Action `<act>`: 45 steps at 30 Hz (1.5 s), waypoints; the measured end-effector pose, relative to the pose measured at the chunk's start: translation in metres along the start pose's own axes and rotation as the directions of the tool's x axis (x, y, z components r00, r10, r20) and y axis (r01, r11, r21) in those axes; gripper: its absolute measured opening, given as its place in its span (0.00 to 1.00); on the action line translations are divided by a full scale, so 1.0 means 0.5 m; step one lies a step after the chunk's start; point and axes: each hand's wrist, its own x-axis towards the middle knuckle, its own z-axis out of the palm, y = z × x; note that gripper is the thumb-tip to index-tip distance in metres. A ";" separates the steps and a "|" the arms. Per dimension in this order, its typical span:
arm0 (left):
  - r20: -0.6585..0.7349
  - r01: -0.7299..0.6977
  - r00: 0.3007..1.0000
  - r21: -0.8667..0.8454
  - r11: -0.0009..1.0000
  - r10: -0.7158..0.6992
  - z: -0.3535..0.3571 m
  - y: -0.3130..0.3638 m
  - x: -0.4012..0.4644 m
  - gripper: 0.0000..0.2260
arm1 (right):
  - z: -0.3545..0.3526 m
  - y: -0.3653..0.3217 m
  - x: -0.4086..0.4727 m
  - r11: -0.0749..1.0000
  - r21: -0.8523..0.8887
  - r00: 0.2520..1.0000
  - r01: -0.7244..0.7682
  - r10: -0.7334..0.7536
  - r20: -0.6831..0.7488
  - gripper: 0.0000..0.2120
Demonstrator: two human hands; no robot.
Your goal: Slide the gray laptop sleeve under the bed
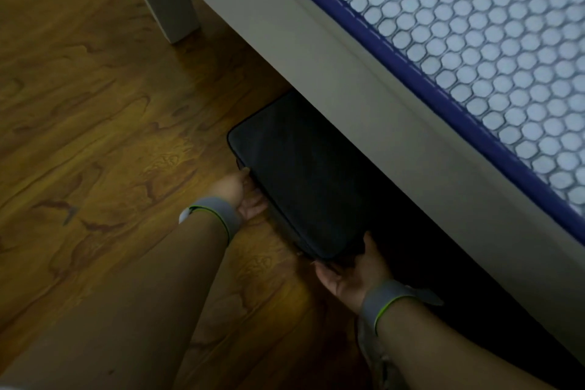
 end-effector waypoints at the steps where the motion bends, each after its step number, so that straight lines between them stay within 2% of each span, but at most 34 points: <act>1: 0.009 -0.007 1.000 -0.007 1.000 0.007 0.011 0.001 -0.004 0.14 | 0.000 -0.007 0.000 1.000 0.017 1.000 0.015 -0.015 0.004 0.30; 5: 0.084 0.003 0.996 -0.142 0.990 0.010 0.040 0.007 -0.011 0.26 | -0.001 -0.036 -0.006 0.994 0.078 0.996 0.081 -0.084 0.033 0.27; 9: 0.176 0.042 0.984 -0.268 0.962 0.006 0.060 0.001 -0.018 0.32 | 0.002 -0.060 -0.016 0.983 0.113 0.986 0.145 -0.154 0.068 0.27; 16: 0.258 0.075 0.966 -0.385 0.920 0.029 0.115 -0.008 -0.004 0.39 | 0.011 -0.099 -0.041 0.956 0.227 0.977 0.187 -0.204 0.055 0.29; 25: 0.351 0.076 0.936 -0.299 0.951 0.036 0.189 -0.010 0.024 0.43 | 0.018 -0.109 -0.071 0.906 0.271 0.943 0.325 -0.331 -0.023 0.25; 30: 0.380 0.095 0.925 -0.209 0.973 -0.009 0.217 -0.007 0.006 0.47 | 0.018 -0.113 -0.078 0.904 0.262 0.939 0.337 -0.341 -0.033 0.24; 32: 0.395 0.098 0.918 -0.181 0.978 -0.019 0.221 0.000 -0.003 0.48 | 0.019 -0.116 -0.078 0.908 0.253 0.939 0.335 -0.343 -0.015 0.24; 40: 0.396 0.098 0.918 -0.256 0.962 0.011 0.182 0.031 -0.025 0.46 | 0.014 -0.115 -0.067 0.919 0.258 0.936 0.299 -0.335 0.106 0.26; 43: 0.411 0.080 0.911 -0.269 0.960 0.040 0.140 0.027 -0.039 0.43 | 0.011 -0.101 -0.067 0.923 0.265 0.933 0.279 -0.326 0.153 0.29; 45: 0.415 0.060 0.908 -0.251 0.966 0.052 0.115 0.024 -0.053 0.39 | 0.016 -0.093 -0.077 0.947 0.207 0.935 0.246 -0.288 0.208 0.30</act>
